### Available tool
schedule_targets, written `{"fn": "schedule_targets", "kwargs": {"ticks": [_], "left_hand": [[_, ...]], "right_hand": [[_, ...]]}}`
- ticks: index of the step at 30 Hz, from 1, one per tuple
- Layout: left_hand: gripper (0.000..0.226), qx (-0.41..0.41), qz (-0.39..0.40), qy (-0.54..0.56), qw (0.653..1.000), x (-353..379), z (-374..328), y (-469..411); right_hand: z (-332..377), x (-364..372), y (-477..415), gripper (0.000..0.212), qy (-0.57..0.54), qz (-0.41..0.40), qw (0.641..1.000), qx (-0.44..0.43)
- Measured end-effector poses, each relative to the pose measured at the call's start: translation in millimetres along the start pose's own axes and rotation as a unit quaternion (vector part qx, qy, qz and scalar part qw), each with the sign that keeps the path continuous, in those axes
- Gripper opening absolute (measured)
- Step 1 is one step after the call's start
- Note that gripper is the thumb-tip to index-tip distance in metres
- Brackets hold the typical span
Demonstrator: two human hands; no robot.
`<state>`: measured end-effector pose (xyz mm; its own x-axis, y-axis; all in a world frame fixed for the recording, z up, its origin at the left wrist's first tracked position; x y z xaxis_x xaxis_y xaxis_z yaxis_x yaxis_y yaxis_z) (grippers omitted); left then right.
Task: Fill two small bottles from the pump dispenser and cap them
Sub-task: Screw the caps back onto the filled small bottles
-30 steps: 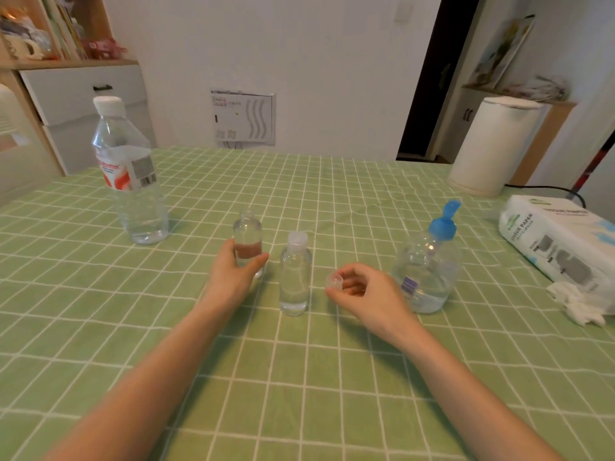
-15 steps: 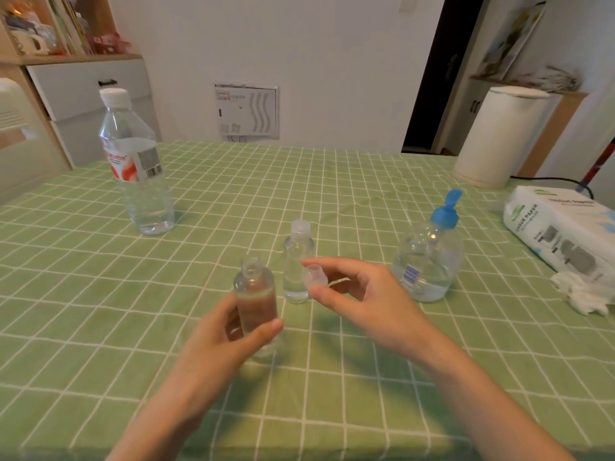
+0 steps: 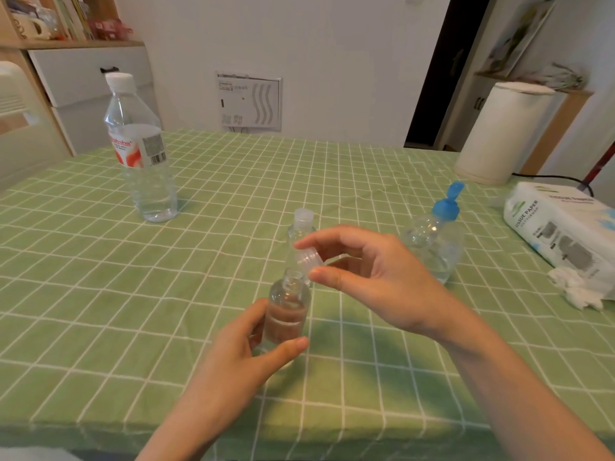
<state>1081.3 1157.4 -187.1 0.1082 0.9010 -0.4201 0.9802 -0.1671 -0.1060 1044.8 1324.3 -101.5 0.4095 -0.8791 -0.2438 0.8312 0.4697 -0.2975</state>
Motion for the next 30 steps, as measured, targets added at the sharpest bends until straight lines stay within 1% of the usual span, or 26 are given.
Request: {"fn": "schedule_targets", "kwargs": {"ticks": [3,7,13,16,19,21,23,25,27,28,30], "left_hand": [[0.043,0.007,0.008,-0.012,1.0,-0.3,-2.3,0.3],[0.035,0.015,0.008,-0.018,1.0,-0.9,-2.7,-0.8],[0.033,0.012,0.004,-0.042,0.999,-0.8,-2.2,-3.3],[0.03,0.006,0.002,-0.051,0.999,0.1,-1.8,-5.3],[0.025,0.008,-0.002,-0.056,0.998,1.5,-2.6,-6.3],[0.024,0.007,0.0,-0.055,0.998,2.7,-3.8,-6.7],[0.025,0.005,0.004,-0.052,0.999,3.3,-4.4,-6.9],[0.026,0.004,0.006,-0.045,0.999,2.4,-5.0,-6.9],[0.03,0.005,0.005,-0.034,0.999,0.9,-5.5,-7.1],[0.032,0.005,0.005,-0.03,1.0,0.1,-5.3,-7.0],[0.036,0.005,0.006,-0.025,1.0,-0.6,-4.9,-7.4]], "right_hand": [[4.9,-0.9,-3.5,0.033,0.028,0.018,0.999,0.0],[12.3,-1.2,-5.9,0.035,0.079,0.049,0.996,-0.004],[18.3,-0.5,-9.5,0.035,0.166,0.106,0.98,0.003],[18.1,-2.5,-12.0,0.028,0.178,0.091,0.98,0.012],[16.4,-3.2,-14.9,0.022,0.194,0.045,0.979,0.031],[14.0,-2.2,-17.5,0.03,0.231,0.023,0.972,0.034],[12.3,-1.7,-18.6,0.038,0.268,0.021,0.963,0.036],[13.1,-2.5,-17.5,0.041,0.264,0.035,0.963,0.043],[14.9,-5.3,-15.2,0.05,0.229,0.061,0.97,0.047],[16.1,-6.5,-14.3,0.051,0.211,0.072,0.974,0.042],[18.4,-6.3,-13.5,0.04,0.193,0.086,0.977,0.022]]}}
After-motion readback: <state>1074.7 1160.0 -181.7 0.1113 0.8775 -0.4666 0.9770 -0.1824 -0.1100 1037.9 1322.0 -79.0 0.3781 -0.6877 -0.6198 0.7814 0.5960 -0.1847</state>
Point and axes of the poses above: each hand's wrist, its own y-axis away from the middle knuckle, its own x-axis out of the palm, z = x × y, the point moved 2 cm from there along -y, towards the middle knuckle, and after that the axes turned 15 degrees about -y, right-handed, at the moved point
